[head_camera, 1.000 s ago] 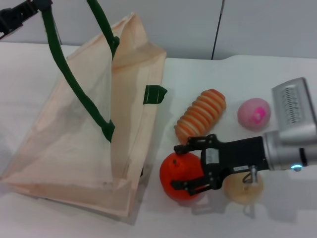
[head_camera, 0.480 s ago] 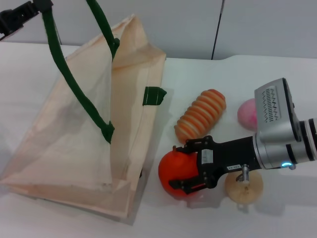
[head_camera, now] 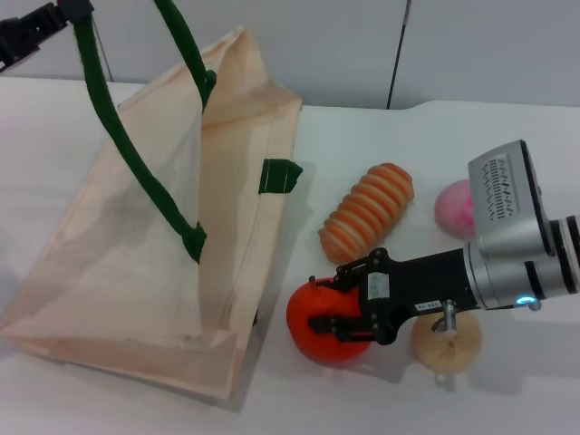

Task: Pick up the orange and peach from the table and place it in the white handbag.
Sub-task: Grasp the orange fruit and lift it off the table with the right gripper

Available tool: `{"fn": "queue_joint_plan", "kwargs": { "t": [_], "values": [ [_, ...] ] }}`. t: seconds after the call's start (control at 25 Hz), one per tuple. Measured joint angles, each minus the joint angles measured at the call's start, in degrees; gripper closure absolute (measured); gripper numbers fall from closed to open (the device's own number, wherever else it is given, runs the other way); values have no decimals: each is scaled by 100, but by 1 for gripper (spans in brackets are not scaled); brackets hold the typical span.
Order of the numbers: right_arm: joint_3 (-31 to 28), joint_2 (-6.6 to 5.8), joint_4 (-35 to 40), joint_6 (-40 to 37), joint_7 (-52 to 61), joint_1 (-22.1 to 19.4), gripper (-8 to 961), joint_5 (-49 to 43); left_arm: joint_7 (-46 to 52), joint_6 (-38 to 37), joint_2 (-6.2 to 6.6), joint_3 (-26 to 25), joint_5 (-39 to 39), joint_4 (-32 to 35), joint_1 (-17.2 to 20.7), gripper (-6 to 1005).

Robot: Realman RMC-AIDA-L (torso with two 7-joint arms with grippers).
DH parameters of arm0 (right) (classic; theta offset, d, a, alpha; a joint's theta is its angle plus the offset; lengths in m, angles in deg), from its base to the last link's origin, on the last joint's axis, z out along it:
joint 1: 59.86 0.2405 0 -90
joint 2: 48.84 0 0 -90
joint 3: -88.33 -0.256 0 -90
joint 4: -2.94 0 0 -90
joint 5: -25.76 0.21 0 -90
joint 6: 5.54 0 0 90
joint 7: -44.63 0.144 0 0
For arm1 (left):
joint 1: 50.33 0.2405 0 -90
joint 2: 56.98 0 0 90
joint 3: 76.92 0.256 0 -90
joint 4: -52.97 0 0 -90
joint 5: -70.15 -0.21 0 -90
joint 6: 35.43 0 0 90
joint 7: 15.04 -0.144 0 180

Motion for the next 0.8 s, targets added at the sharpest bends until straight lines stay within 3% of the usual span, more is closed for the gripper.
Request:
{"fn": "queue_joint_plan", "kwargs": {
  "t": [0.28, 0.8],
  "values": [
    [-28, -2, 47, -73, 1, 5, 520, 20, 0, 7, 5, -7, 22, -9, 31, 870],
    [-247, -20, 267, -404, -42, 11, 634, 36, 17, 33, 5, -7, 10, -10, 29, 870]
  ]
}}
